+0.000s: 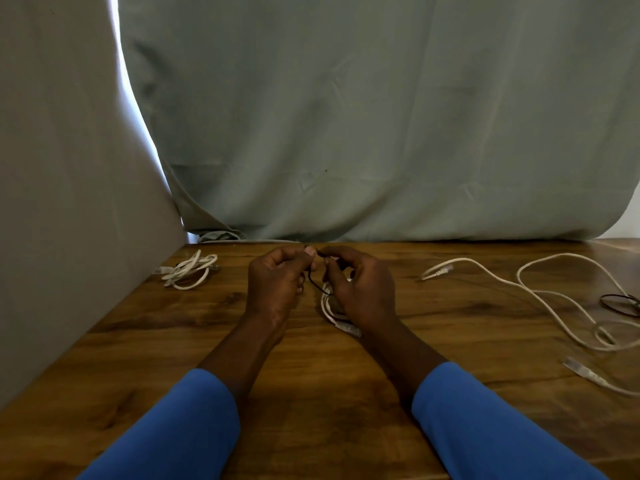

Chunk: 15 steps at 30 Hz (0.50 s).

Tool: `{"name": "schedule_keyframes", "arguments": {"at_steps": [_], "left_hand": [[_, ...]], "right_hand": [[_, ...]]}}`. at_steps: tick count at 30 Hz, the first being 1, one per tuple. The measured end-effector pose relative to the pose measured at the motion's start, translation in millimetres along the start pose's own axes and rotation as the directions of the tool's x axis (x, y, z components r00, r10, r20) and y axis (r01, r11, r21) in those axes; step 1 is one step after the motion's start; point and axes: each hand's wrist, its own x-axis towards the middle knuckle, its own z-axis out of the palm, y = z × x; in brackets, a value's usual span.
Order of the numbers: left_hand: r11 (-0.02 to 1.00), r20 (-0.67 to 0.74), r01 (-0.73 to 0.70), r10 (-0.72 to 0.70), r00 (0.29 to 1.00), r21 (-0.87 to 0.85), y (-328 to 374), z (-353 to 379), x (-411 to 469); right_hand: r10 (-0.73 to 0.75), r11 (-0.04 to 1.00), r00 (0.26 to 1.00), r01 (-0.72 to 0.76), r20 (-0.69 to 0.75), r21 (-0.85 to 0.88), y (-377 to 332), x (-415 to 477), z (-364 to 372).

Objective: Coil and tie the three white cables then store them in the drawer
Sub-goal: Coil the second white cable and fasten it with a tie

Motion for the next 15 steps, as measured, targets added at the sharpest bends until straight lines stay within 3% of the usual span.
{"name": "schedule_keyframes", "arguments": {"at_steps": [8,15], "left_hand": [[1.0,0.113,-0.009,0.007,0.994,0.014,-6.3,-1.6,-4.5],[0.99,0.058,-0.128,0.125,0.991,0.064,-14.1,-4.5,-1.0]], "right_hand": [[-0.017,1.0,0.999,0.017,-0.029,-0.02,-3.8,-3.5,-3.9],[-0.056,0.994,0.995,0.048,-0.08,-0.099,-3.8,-2.9,-6.0]]}}
